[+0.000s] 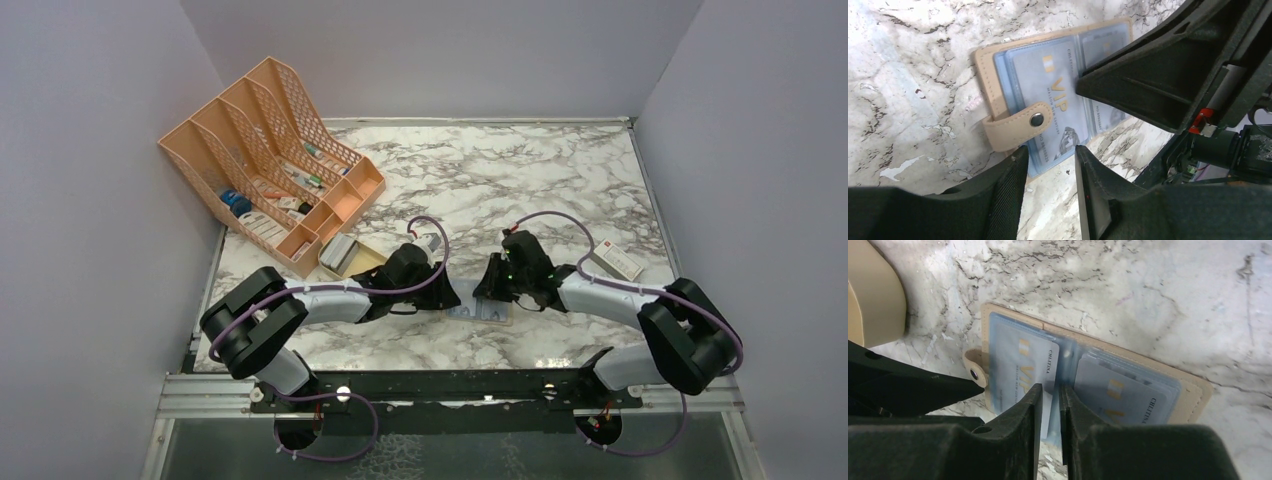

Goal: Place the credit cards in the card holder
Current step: Turn over the card slot in the card holder.

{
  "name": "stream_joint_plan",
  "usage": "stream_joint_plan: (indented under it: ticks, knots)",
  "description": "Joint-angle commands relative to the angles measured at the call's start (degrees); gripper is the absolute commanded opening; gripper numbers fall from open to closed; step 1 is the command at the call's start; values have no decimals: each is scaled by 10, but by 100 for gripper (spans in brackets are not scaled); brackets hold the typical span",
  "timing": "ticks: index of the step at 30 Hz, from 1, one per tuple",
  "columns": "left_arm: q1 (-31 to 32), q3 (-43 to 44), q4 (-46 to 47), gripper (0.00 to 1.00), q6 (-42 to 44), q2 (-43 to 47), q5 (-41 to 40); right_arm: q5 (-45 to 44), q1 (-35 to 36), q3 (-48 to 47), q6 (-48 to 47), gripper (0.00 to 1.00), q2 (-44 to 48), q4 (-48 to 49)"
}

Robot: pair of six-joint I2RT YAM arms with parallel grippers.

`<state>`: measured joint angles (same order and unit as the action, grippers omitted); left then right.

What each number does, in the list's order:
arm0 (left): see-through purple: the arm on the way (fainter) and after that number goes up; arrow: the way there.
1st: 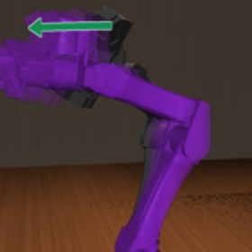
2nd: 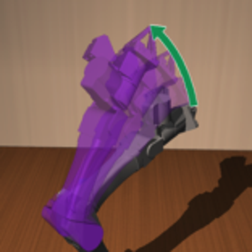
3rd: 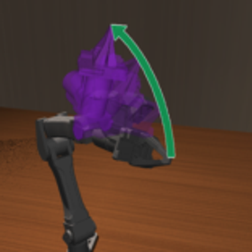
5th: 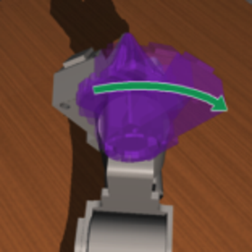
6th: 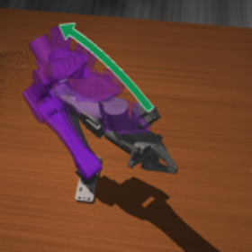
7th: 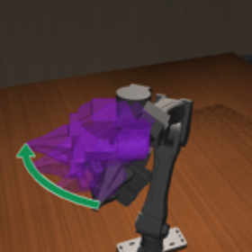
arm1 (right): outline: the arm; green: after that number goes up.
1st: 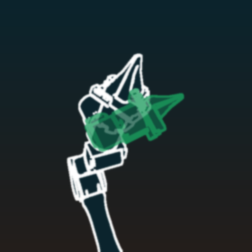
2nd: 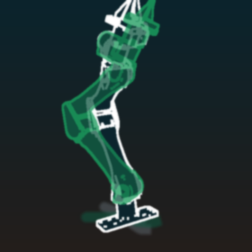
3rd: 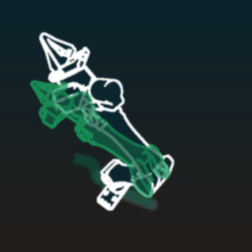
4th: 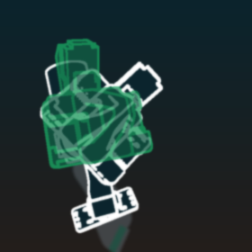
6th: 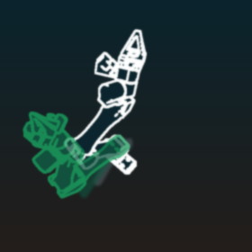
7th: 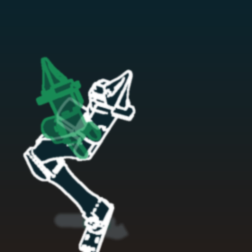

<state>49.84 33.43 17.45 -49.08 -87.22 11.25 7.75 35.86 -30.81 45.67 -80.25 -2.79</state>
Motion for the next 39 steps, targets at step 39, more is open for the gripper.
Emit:
stream_joint_plan:
  ticks: [39]
  knots:
    - [-1,25,31,53,-4,-26,25,-19,3,11,-14,1,-33,-25]
